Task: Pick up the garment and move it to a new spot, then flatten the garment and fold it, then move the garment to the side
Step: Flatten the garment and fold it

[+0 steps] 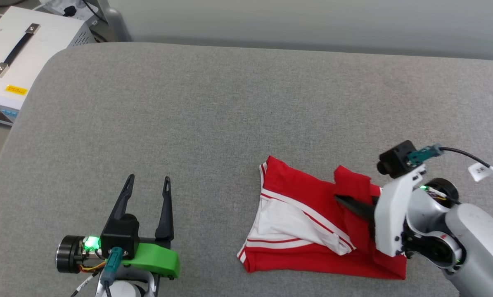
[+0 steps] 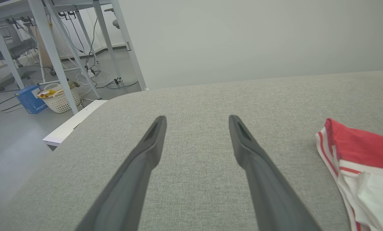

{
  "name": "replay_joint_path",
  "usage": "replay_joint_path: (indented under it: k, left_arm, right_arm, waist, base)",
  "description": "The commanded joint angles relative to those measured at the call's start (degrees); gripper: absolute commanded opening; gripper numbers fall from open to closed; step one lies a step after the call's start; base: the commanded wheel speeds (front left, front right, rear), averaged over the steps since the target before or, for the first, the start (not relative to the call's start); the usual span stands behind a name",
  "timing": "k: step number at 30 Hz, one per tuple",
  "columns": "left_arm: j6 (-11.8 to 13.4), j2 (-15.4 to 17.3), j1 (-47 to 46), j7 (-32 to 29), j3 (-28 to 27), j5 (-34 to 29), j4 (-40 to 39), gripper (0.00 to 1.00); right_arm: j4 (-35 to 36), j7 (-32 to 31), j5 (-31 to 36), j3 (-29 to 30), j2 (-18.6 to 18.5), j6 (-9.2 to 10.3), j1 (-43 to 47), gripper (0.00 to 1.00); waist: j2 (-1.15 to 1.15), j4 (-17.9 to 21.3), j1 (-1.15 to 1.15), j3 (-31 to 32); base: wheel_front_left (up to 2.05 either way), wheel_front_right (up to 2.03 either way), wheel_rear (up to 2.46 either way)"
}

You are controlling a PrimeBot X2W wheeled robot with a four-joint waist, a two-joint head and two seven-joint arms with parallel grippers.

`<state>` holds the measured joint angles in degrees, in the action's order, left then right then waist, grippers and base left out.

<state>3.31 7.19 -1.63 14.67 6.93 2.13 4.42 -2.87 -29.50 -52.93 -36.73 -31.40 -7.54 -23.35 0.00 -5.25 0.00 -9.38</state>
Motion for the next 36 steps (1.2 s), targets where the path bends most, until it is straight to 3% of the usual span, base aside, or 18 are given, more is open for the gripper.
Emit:
replay_joint_path:
  k: [1, 11, 20, 22, 30, 36]
  left_arm:
    - [-0.27, -0.37, -1.58, 0.33, 0.06, -0.53, 0.06, 1.0]
    - [-0.62, -0.79, -3.48, 0.33, 0.49, -1.07, 0.49, 1.0]
    - [-0.38, -1.0, -4.05, 0.33, 0.51, -1.21, 0.75, 1.0]
    - [-0.26, -0.97, -3.82, 0.33, 0.38, -1.22, 0.93, 1.0]
    - [-0.1, -0.64, -2.41, 0.33, -0.03, -1.15, 1.57, 1.0]
    - [-0.05, -0.39, -0.85, 0.33, -0.37, -1.0, 1.63, 1.0]
  right_arm:
    - [-1.64, -0.13, 0.8, -1.61, 1.74, 0.05, -2.53, 0.0]
    - [-15.1, 1.63, 3.46, -11.61, 9.98, 0.05, -12.6, 0.0]
    - [-24.69, 8.53, 3.67, -16.87, 11.63, 0.05, -14.41, 0.01]
    - [-24.23, 10.99, 3.8, -17.74, 11.03, 0.05, -14.69, 1.0]
    - [-15.06, 22.21, 4.48, -15.88, 4.63, 0.05, -12.61, 1.0]
    - [-10.91, 31.58, 10.12, -5.12, 1.57, 0.05, -7.93, 1.0]
  waist:
    - [0.0, -0.68, 0.0, -1.07]
    - [0.0, -1.85, 0.0, -3.18]
    - [0.0, -1.9, 0.0, -3.55]
    - [0.0, -1.55, 0.0, -3.07]
    - [0.0, 0.53, 0.0, 0.14]
    - [0.0, 2.54, 0.0, 2.25]
  base:
    - [0.0, 0.0, 0.0]
    - [0.0, 0.0, 0.0]
    - [0.0, 0.0, 0.0]
    - [0.0, 0.0, 0.0]
    - [0.0, 0.0, 0.0]
    - [0.0, 0.0, 0.0]
